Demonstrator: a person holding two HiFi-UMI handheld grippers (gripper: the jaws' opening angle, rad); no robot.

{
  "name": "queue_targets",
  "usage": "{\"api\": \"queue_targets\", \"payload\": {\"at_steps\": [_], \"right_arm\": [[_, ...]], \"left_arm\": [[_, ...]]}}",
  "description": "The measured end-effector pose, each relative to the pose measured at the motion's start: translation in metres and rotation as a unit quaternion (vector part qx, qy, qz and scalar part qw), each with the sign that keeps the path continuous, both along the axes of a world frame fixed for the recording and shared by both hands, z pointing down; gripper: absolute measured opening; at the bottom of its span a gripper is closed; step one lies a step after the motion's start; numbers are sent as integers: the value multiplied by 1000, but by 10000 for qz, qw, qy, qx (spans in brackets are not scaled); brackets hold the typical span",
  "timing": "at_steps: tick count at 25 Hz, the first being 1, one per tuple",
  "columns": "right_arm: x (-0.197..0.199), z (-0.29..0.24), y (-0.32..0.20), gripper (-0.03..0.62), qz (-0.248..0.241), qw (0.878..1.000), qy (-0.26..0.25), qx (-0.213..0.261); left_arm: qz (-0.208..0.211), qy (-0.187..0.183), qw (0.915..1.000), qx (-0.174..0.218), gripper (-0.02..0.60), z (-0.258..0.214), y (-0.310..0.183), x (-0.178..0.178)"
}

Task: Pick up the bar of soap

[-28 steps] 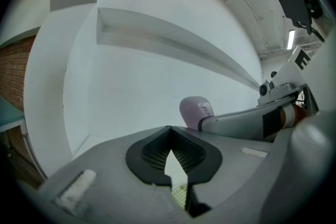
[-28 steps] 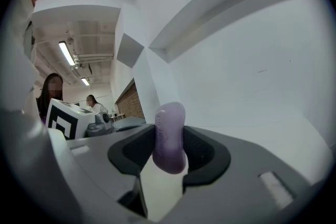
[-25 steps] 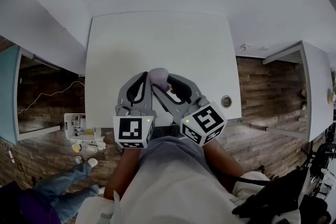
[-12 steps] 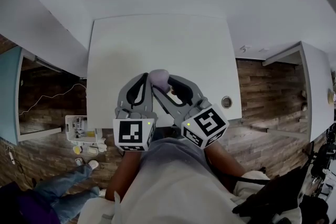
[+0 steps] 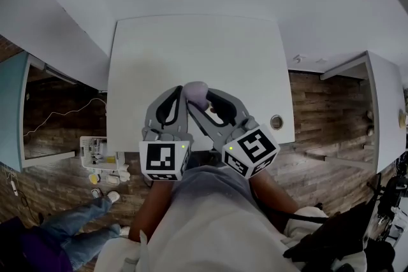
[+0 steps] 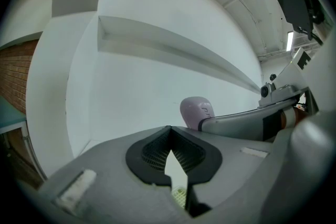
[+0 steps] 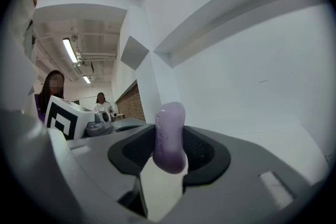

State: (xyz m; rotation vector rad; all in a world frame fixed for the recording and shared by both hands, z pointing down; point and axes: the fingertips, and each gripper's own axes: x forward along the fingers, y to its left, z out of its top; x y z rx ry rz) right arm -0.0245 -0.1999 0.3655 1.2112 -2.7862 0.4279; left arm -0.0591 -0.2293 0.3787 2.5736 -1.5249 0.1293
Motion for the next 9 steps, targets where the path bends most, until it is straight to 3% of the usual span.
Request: {"api": "queue_targets", "payload": {"at_steps": [9], "right_arm": [[0,-2,5,167,18,10000,10,14]], "left_arm": [[31,9,10000,3,-5,-1,5,0]]}}
